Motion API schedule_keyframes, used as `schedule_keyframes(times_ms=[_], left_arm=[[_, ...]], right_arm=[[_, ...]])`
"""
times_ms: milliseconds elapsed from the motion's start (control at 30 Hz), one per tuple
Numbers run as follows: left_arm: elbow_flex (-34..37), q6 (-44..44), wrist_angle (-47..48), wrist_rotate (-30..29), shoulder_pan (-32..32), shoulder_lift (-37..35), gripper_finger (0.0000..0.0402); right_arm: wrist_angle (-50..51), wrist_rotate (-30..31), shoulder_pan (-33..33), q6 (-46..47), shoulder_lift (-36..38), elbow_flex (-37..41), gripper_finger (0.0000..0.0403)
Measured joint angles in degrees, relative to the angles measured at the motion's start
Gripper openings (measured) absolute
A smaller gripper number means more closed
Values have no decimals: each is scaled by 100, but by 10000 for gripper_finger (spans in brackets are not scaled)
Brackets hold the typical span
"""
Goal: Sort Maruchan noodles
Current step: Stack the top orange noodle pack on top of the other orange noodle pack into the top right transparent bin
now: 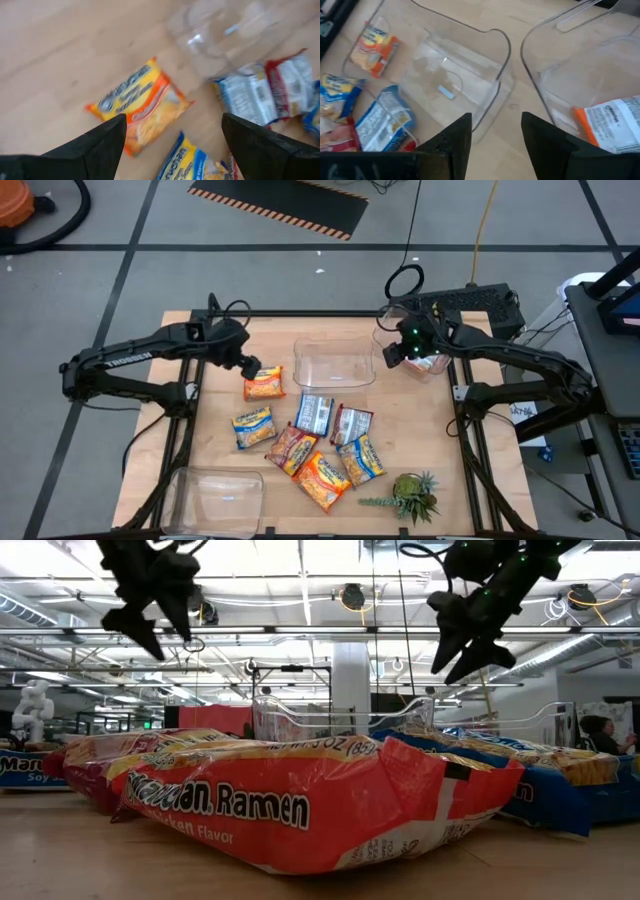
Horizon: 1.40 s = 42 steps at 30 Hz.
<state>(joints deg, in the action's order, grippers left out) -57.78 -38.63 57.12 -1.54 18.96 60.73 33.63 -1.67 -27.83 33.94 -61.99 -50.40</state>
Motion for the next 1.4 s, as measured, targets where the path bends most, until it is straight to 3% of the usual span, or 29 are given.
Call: schedule_keyframes(times_ms=[133, 333, 400, 833, 1033, 1200, 1400], left_arm=[[401, -628, -1, 131, 106, 1, 330], [1399, -2311, -19, 1050, 294, -1, 330], [1612, -2452, -33, 1173, 292, -41, 330], [2264, -1873, -1136, 1220, 264, -48, 330], [2548, -1060, -1478, 1206, 127, -48, 330], [2901, -756, -1757, 902, -11, 4, 330], [3368, -411, -2738, 842, -203, 1, 330]], right_arm=[[-9, 2, 108, 143, 127, -1, 166], [-42, 2, 247, 185, 293, -1, 166], [-42, 4, 298, 185, 327, 1, 166], [-35, 5, 369, -17, 307, 1, 167], [-34, 7, 369, -33, 307, 1, 167], [-35, 39, 369, -191, 307, 1, 167], [-41, 238, 369, -167, 307, 1, 167]])
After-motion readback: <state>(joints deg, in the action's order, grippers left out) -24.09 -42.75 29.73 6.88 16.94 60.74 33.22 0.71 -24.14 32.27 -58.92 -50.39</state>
